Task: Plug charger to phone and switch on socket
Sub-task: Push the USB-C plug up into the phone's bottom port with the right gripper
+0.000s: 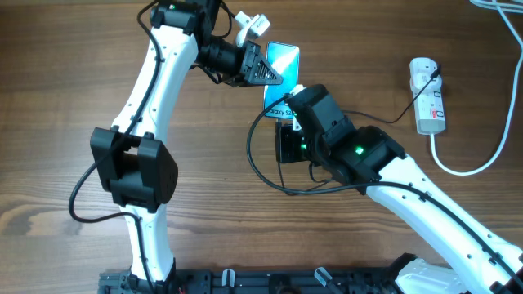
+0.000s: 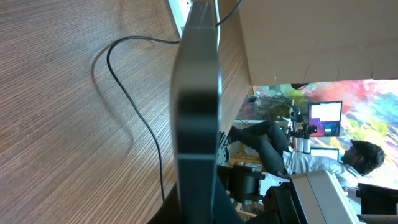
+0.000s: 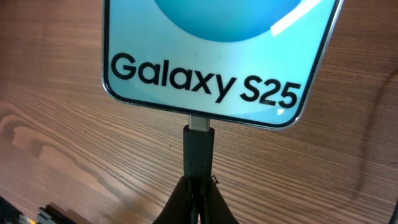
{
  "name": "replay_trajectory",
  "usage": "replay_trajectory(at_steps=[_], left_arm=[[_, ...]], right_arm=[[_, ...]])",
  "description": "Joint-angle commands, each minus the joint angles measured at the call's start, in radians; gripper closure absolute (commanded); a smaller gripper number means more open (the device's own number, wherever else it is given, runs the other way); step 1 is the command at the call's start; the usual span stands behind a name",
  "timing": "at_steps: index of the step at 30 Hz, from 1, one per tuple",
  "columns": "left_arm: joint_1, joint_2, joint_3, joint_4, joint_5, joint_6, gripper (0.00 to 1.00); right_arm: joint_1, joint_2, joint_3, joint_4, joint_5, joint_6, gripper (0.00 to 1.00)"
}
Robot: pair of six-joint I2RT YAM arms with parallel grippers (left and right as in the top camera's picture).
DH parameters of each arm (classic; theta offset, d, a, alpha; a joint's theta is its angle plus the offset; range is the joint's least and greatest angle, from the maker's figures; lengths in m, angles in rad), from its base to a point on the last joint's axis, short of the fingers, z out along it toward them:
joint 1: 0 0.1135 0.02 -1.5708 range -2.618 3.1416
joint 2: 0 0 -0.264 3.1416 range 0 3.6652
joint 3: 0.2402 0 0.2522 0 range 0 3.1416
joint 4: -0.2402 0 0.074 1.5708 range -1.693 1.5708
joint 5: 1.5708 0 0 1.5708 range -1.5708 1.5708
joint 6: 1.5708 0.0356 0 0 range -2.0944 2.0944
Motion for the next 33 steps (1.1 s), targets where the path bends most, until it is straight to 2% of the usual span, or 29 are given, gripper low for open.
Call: replay_trajectory(at_steps=[1,18,30,33], left_arm=[[0.008,-0.034,0.014,0.002,0.021,0.023,0.96],[0.008,-0.034,0.014,-0.014,0.022,0.023,0.96],[0.008,-0.034,0.014,-0.040,0.025,0.023,0.96],[0.008,-0.034,0.014,-0.057,0.025,0.023,0.96]], right_arm=[[-0.005,0.006,0.009,0.014,0.021,-0.017,0.96],[-0.029,0.006,0.009,0.036,0.026,0.043,0.96],[-0.057,0.006,0.009,0.108,-0.016,0.028,0.95],[-0.061,0.006,0.009,0.134,-0.005,-0.026,0.95]])
